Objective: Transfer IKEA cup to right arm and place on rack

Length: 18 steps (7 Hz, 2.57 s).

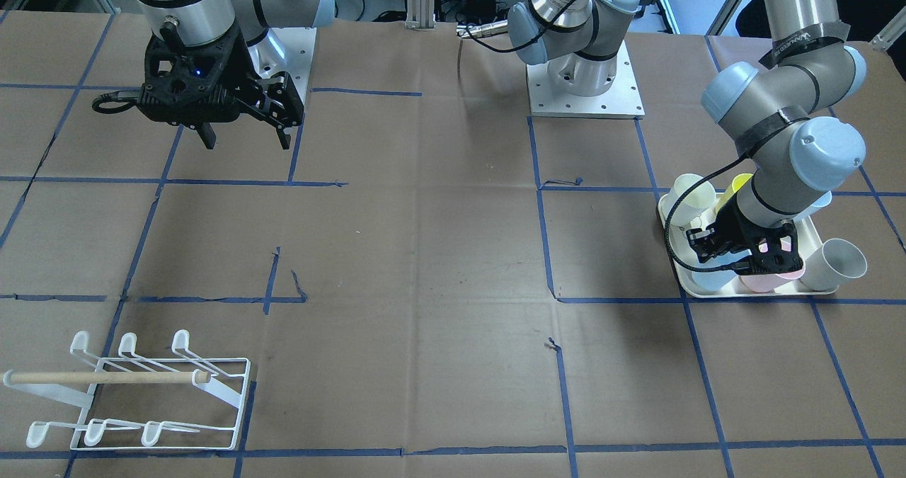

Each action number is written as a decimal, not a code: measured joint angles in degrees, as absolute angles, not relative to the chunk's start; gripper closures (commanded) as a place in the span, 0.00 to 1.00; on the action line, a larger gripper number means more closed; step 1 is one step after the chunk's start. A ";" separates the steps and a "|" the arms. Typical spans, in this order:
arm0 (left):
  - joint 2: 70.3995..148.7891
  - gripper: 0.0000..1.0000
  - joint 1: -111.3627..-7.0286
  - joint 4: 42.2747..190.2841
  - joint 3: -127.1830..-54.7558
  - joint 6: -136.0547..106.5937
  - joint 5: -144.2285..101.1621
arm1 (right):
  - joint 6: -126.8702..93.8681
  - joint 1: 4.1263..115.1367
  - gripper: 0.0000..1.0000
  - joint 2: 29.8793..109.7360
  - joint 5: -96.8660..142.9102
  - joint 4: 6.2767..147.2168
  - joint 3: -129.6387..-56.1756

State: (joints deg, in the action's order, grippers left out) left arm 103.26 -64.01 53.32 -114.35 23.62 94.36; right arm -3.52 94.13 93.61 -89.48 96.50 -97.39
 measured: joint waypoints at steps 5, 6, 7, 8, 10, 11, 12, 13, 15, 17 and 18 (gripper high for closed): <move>100.81 1.00 -66.54 64.80 -101.67 22.45 93.86 | -3.51 94.12 0.00 93.61 -89.37 96.53 -97.50; 100.55 1.00 -67.62 70.58 -96.73 21.57 92.85 | -3.56 94.10 0.00 93.61 -88.81 97.14 -97.58; 100.73 1.00 -68.33 75.67 -92.09 20.68 91.41 | -3.72 94.11 0.00 93.60 -87.05 100.06 -98.22; 100.99 1.00 -68.76 78.77 -88.98 20.03 89.71 | -5.32 94.12 0.00 93.65 -84.77 105.83 -100.14; 101.11 1.00 -69.56 79.63 -86.32 20.10 82.55 | -16.62 94.19 0.00 94.26 -81.25 121.10 -107.18; 100.96 1.00 -70.06 77.71 -86.11 20.39 77.97 | -22.96 94.20 0.00 94.45 -79.07 128.18 -110.43; 100.84 1.00 -70.66 74.00 -86.64 21.20 72.91 | -28.10 94.22 0.00 94.38 -77.19 134.87 -112.43; 100.62 1.00 -71.61 69.61 -87.77 22.86 66.62 | -33.24 94.25 0.00 94.07 -75.12 141.25 -113.45; 98.98 1.00 -73.89 59.34 -92.64 26.80 53.97 | -45.38 94.29 0.00 92.82 -71.44 151.40 -115.05; 95.93 1.00 -74.63 44.48 -102.47 28.41 43.26 | -57.38 94.31 0.00 90.27 -68.22 166.31 -119.38; 94.91 1.00 -74.74 34.38 -109.17 28.61 38.84 | -63.56 94.33 0.00 88.92 -67.07 174.24 -122.29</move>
State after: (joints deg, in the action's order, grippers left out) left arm 94.91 -74.74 34.38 -109.17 28.61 38.84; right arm -63.56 94.33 88.92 -67.07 174.24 -122.29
